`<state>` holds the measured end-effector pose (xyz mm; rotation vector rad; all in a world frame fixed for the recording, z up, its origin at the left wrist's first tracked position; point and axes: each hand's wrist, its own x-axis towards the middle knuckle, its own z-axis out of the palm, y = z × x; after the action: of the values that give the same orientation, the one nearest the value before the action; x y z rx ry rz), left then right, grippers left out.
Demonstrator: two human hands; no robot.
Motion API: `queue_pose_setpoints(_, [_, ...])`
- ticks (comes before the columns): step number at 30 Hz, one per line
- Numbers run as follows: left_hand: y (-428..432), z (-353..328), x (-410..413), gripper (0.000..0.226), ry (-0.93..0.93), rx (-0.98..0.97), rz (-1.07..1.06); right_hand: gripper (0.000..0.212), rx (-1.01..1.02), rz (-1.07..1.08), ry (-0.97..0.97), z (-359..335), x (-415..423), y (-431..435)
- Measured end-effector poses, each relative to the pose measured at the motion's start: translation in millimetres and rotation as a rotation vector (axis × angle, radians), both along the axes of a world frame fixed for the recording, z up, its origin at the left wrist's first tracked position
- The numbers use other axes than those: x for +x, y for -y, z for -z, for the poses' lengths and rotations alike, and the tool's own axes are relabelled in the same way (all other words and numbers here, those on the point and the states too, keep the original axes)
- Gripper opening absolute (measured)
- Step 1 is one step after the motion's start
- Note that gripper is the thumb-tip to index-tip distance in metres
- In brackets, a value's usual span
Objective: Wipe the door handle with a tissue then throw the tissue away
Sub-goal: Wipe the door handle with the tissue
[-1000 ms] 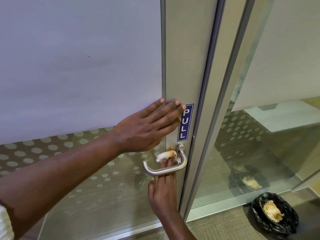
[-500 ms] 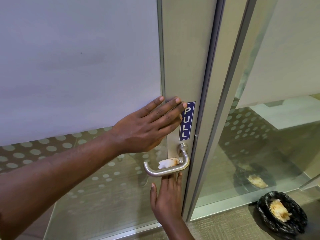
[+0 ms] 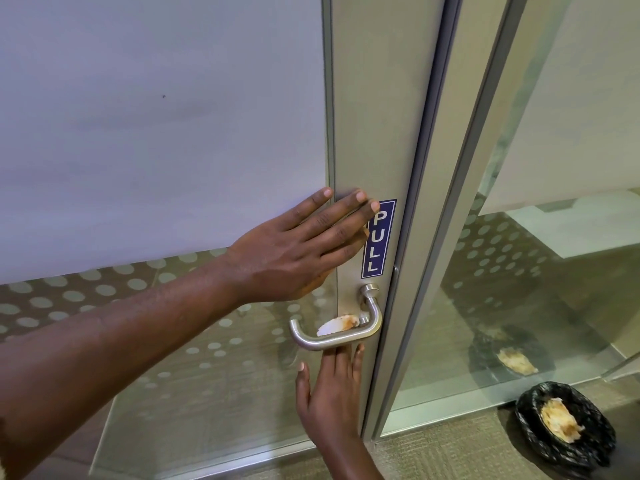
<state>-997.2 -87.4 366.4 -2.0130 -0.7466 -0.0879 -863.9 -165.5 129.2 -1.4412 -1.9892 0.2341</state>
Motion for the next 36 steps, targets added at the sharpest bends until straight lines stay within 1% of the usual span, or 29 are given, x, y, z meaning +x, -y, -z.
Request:
queue_pose_setpoints(3, [0, 0, 0, 0.066, 0.004, -0.004, 0.001, 0.064, 0.060, -0.022, -0.072, -17, -2, -8])
queue_pose_setpoints(6, [1, -1, 0, 0.067, 0.007, 0.006, 0.001, 0.077, 0.140, -0.052, -0.136, -31, -5, -19])
queue_pose_setpoints(8, [1, 0, 1, 0.067, 0.009, 0.001, 0.002, 0.082, 0.135, -0.037, -0.152, -33, -4, -22])
queue_pose_setpoints(10, [1, 0, 1, 0.066, 0.012, 0.001, 0.004, 0.078, 0.089, -0.026, -0.154, -28, -3, -19])
queue_pose_setpoints(12, [0, 0, 0, 0.066, 0.011, -0.001, 0.002, 0.068, 0.012, -0.028, -0.163, -20, -3, -10])
queue_pose_setpoints(15, [0, 0, 0, 0.066, 0.012, -0.006, 0.002, 0.062, -0.113, -0.041, -0.319, -13, -2, 5])
queue_pose_setpoints(17, [0, 0, 0, 0.065, 0.012, -0.004, 0.000, 0.057, -0.143, -0.021, -0.435, -14, -1, 7])
queue_pose_setpoints(19, [0, 1, 0, 0.065, 0.014, -0.008, 0.000, 0.051, -0.160, 0.013, -0.507, -17, 0, 5])
queue_pose_setpoints(23, [0, 0, 0, 0.063, 0.019, -0.009, -0.003, 0.041, -0.203, 0.081, -0.575, -25, 0, 2])
queue_pose_setpoints(27, [2, -2, 2, 0.064, 0.022, -0.009, 0.000, 0.042, -0.256, 0.144, -0.645, -39, -2, -2])
queue_pose_setpoints(29, [3, -3, 3, 0.064, 0.016, -0.004, -0.002, 0.045, -0.224, 0.133, -0.652, -50, -3, -5])
queue_pose_setpoints(33, [3, -3, 3, 0.063, 0.023, 0.007, -0.001, 0.047, -0.031, 0.029, -0.524, -53, 1, -1])
queue_pose_setpoints(36, [3, -3, 3, 0.063, 0.018, 0.004, 0.000, 0.048, -0.055, 0.025, -0.467, -45, 3, 0])
